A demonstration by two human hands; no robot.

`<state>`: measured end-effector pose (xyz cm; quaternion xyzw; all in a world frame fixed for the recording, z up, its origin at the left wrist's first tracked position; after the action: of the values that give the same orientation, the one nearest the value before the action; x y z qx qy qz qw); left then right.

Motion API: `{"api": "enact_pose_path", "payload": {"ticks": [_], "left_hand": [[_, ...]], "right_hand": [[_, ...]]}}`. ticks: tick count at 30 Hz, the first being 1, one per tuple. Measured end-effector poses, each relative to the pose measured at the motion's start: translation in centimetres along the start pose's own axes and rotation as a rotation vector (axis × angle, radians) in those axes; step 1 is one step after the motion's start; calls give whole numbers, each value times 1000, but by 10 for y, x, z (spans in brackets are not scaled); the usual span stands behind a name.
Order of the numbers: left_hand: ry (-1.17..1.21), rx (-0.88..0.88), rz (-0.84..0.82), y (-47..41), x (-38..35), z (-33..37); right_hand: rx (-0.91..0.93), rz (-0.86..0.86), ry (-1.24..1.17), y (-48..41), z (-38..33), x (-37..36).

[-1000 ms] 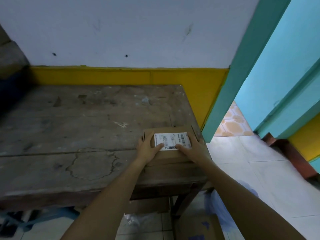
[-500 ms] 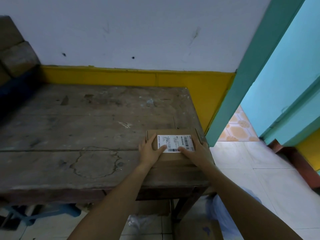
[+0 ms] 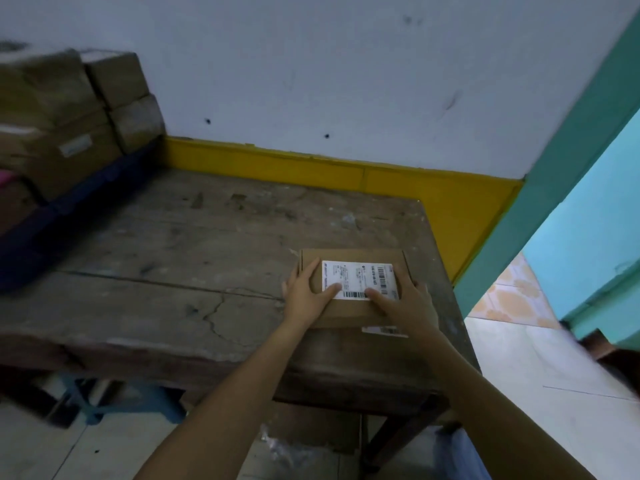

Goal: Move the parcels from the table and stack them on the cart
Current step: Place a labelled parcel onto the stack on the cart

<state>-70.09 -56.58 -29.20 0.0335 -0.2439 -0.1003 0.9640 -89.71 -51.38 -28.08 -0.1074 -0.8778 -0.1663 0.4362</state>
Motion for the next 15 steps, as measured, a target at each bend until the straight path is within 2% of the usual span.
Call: {"api": "enact_pose_path", "payload": {"ticks": [5, 15], "left_hand": [[7, -32, 35, 16, 63, -13], [18, -105, 36, 30, 173, -35]], "right_hand": [[76, 36, -52, 25, -58, -20], [102, 97, -48, 66, -158, -51]]}}
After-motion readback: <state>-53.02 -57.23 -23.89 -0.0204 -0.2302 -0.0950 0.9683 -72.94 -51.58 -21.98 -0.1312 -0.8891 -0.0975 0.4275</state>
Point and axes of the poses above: each hand's wrist, its own y-axis away from the middle knuckle, its own x-axis out of the back of the hand, z = x × y, the point moved 5 cm from there along -y, towards the middle knuckle, and after that the axes turned 8 degrees about -z, right-handed, at the moved point
